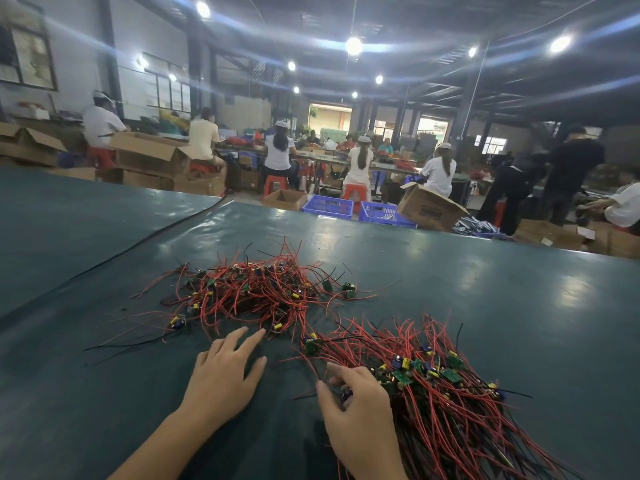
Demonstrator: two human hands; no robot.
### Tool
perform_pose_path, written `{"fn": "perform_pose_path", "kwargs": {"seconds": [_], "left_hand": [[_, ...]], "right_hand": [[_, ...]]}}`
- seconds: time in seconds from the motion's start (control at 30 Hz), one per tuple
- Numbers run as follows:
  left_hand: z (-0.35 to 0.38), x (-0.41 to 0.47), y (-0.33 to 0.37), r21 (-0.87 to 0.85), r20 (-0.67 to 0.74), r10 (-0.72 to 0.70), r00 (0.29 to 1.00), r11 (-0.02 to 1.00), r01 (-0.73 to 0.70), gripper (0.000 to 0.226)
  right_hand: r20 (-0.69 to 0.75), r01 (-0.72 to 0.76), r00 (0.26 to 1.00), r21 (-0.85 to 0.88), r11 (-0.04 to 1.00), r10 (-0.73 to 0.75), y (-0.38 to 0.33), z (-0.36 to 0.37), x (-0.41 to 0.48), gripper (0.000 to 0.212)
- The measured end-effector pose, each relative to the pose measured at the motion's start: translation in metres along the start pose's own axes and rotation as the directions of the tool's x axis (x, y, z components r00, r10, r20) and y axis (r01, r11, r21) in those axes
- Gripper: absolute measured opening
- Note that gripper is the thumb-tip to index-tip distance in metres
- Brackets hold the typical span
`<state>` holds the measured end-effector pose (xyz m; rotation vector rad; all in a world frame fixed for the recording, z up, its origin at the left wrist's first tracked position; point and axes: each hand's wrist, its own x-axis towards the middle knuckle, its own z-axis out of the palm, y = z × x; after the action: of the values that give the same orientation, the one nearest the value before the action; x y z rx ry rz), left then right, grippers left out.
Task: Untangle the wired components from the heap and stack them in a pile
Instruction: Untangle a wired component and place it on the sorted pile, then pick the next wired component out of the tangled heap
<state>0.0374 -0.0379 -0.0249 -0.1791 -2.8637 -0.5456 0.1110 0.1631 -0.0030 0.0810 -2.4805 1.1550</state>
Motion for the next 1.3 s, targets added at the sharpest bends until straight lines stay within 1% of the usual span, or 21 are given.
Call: {"fn": "perform_pose_path", "kwargs": {"seconds": [0.07, 0.13, 0.27, 0.33, 0.4, 0.5, 0.63, 0.77, 0.83, 0.93, 0.97, 1.03, 1.1, 1.13, 1.2, 1.27, 1.3], "left_hand": [[0.0, -0.001, 0.002, -0.035, -0.004, 0.047, 0.999, 0.998, -0.047, 0.047], [0.0, -0.002, 0.003, -0.054, -0.009, 0.084, 0.996, 0.995, -0.084, 0.042], [0.001, -0.003, 0.003, -0.01, -0.021, 0.087, 0.996, 0.996, -0.088, 0.046], [0.001, -0.003, 0.003, -0.001, -0.022, 0.079, 0.997, 0.997, -0.079, 0.049], [0.002, -0.003, 0.002, 0.0, -0.041, 0.079, 0.996, 0.997, -0.079, 0.046], [0.002, -0.002, 0.002, 0.007, -0.132, 0.059, 0.989, 0.998, -0.058, 0.037], [-0.002, -0.002, 0.0, -0.07, -0.259, 0.025, 0.965, 0.997, -0.044, 0.023], [-0.009, -0.004, 0.011, -0.243, -0.367, 0.046, 0.929, 0.959, -0.143, 0.013], [-0.016, -0.007, 0.019, -0.293, -0.437, 0.083, 0.896, 0.928, -0.229, 0.016], [-0.024, -0.012, 0.03, -0.291, -0.552, 0.196, 0.811, 0.866, -0.407, 0.021], [-0.026, -0.014, 0.035, -0.279, -0.585, 0.237, 0.776, 0.839, -0.467, 0.018], [-0.027, -0.018, 0.042, -0.228, -0.647, 0.325, 0.69, 0.781, -0.581, 0.006], [-0.026, -0.022, 0.05, -0.181, -0.673, 0.408, 0.617, 0.718, -0.672, 0.009], [-0.025, -0.024, 0.054, -0.168, -0.671, 0.45, 0.59, 0.683, -0.711, 0.009], [-0.023, -0.027, 0.058, -0.15, -0.661, 0.513, 0.548, 0.625, -0.766, 0.008], [-0.021, -0.029, 0.06, -0.14, -0.651, 0.545, 0.528, 0.597, -0.79, 0.011], [-0.021, -0.03, 0.061, -0.153, -0.651, 0.544, 0.529, 0.589, -0.793, 0.016]], "right_hand": [[0.005, 0.046, 0.999, 0.091, 0.995, -0.046, -0.004, 0.002, 0.0, 0.026], [0.053, 0.086, 0.994, 0.141, 0.986, -0.094, -0.008, 0.004, -0.001, 0.025], [0.17, 0.131, 0.973, 0.138, 0.982, -0.154, -0.013, 0.01, -0.007, 0.027], [0.196, 0.125, 0.969, 0.123, 0.984, -0.148, -0.013, 0.011, -0.008, 0.028], [0.199, 0.119, 0.97, 0.1, 0.988, -0.137, -0.011, 0.011, -0.008, 0.029], [0.174, 0.108, 0.978, 0.034, 0.994, -0.112, -0.007, 0.007, -0.006, 0.03], [0.154, 0.051, 0.987, -0.068, 0.996, -0.04, -0.003, 0.002, -0.005, 0.029], [0.121, -0.009, 0.993, -0.001, 1.0, 0.01, -0.002, 0.004, -0.003, 0.025], [0.127, -0.015, 0.992, 0.016, 1.0, 0.012, -0.003, 0.005, -0.003, 0.026], [0.16, -0.017, 0.987, 0.063, 0.998, 0.007, -0.004, 0.007, -0.003, 0.034], [0.169, -0.021, 0.986, 0.077, 0.997, 0.008, -0.004, 0.008, -0.003, 0.04], [0.187, -0.027, 0.982, 0.107, 0.994, 0.007, -0.005, 0.008, -0.003, 0.049], [0.207, -0.027, 0.978, 0.151, 0.988, -0.005, -0.007, 0.008, -0.003, 0.055], [0.2, -0.009, 0.98, 0.175, 0.985, -0.026, -0.008, 0.009, -0.003, 0.054], [0.169, 0.064, 0.981, 0.168, 0.984, -0.093, -0.008, 0.011, -0.002, 0.042], [0.172, 0.101, 0.978, 0.109, 0.989, -0.119, -0.008, 0.01, -0.001, 0.023], [0.178, 0.096, 0.978, 0.085, 0.992, -0.11, -0.006, 0.01, -0.001, 0.018]]}}
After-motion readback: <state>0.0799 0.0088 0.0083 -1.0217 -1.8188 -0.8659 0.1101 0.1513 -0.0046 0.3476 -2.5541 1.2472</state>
